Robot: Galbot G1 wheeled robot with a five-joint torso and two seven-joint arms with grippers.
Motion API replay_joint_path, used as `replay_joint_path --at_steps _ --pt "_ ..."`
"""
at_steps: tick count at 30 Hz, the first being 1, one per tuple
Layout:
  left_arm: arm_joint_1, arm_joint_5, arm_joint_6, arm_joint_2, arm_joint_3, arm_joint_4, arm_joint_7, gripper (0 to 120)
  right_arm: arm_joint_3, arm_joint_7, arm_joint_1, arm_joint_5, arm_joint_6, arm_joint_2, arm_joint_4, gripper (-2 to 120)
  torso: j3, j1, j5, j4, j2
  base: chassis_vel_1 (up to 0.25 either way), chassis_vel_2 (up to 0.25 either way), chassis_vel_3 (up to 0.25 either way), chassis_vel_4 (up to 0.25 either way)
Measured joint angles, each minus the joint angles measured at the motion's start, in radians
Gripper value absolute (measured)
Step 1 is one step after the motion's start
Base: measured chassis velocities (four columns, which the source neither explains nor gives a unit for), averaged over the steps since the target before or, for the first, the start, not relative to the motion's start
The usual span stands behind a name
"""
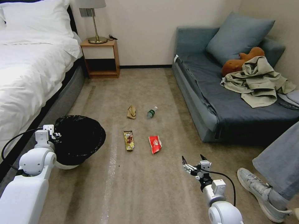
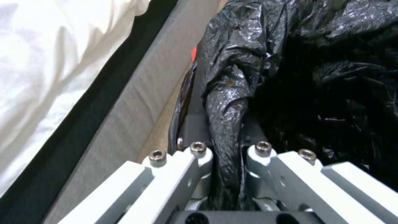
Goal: Pick up the trash bin, then pick up the garbage on the floor and place it into the trash bin.
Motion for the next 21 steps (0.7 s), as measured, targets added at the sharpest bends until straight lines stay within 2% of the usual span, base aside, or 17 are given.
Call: replay_joint_path --at_steps 12,21 --pt "0.009 0.009 -0.003 -0.007 0.007 0.008 0.0 4 -0.002 -0.001 0.001 -0.001 0.005 0.001 -0.01 100 0.0 0.0 0.0 -0.0001 0.0 -0.07 0.058 0.058 -0.068" --pt "-0.002 0.008 -0.006 0.006 0.007 0.021 0.004 4 -0.005 -0.003 0.003 -0.001 0.006 0.003 -0.017 100 0.0 0.0 0.0 0.0 0.0 -0.059 0.072 0.062 -0.058"
